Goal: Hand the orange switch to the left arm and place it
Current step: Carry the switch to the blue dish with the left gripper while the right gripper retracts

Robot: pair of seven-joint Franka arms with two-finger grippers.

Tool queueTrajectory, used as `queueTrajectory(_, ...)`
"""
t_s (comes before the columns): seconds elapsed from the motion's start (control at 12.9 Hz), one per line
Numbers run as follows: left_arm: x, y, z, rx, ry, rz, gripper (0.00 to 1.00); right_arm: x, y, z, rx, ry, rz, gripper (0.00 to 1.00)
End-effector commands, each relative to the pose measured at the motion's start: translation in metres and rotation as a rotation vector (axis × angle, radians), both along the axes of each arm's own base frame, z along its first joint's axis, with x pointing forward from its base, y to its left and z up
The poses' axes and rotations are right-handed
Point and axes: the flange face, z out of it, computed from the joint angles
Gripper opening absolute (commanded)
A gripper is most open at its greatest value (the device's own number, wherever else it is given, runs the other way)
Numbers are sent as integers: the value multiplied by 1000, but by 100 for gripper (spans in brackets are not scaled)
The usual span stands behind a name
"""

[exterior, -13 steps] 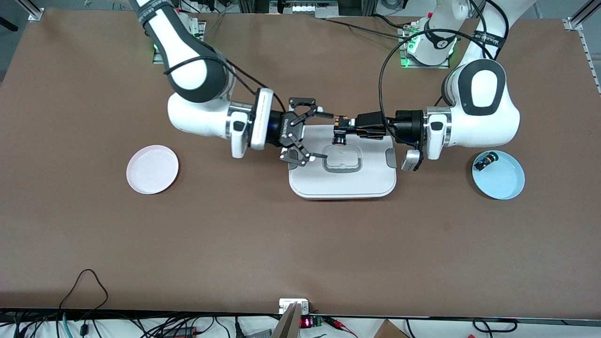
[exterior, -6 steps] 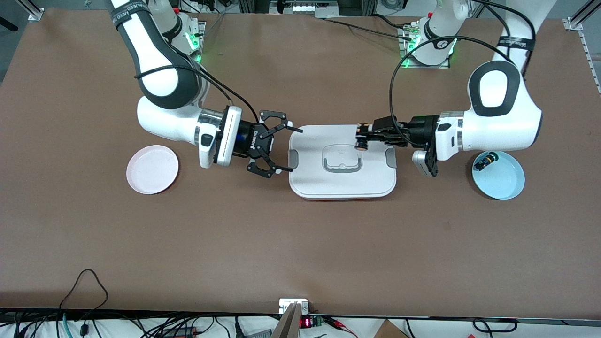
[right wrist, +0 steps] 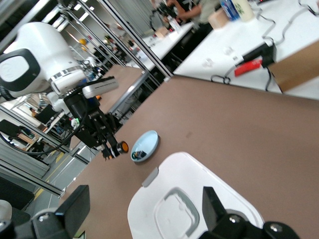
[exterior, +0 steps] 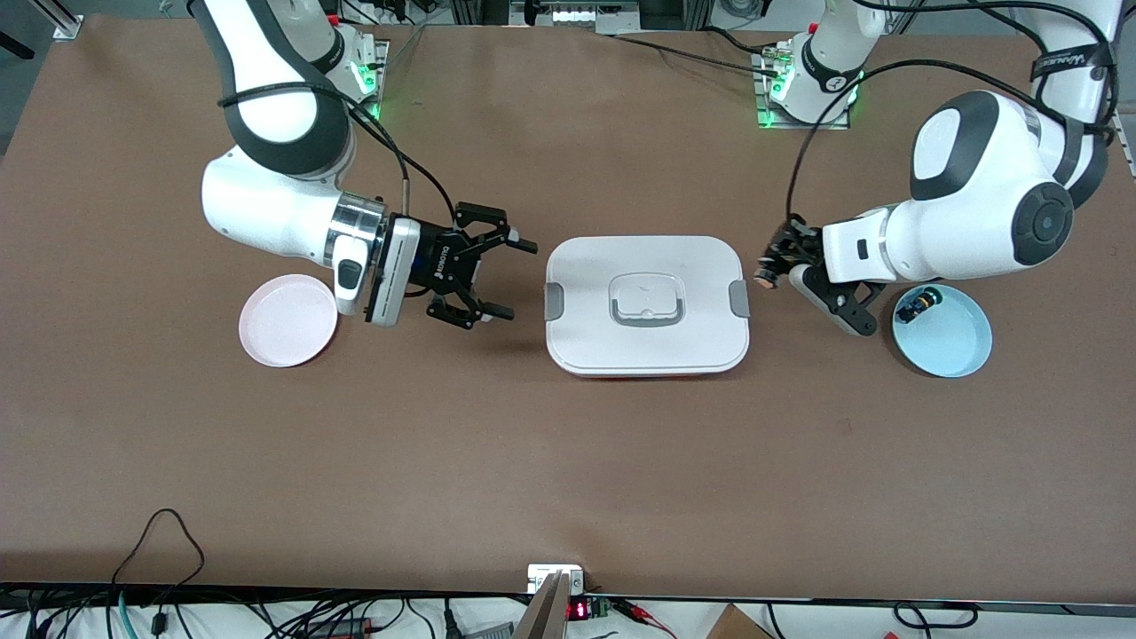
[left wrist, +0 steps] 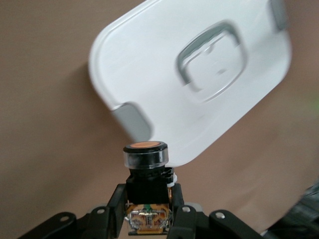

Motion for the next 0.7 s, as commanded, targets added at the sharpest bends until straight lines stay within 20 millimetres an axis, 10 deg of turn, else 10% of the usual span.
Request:
queueTrajectory(0.0,6,31,-3,130,-56,-241,24,-5,-20,16,-134,127,-55,100)
queueTrajectory(0.39,30,66,-46,372,-83,-673,24,-14,-47,27,-443,489,-134,100)
queueTrajectory(0.62,35,144,-83,347,-122,-799,24,-22,-89,24,-759,707,-205,100)
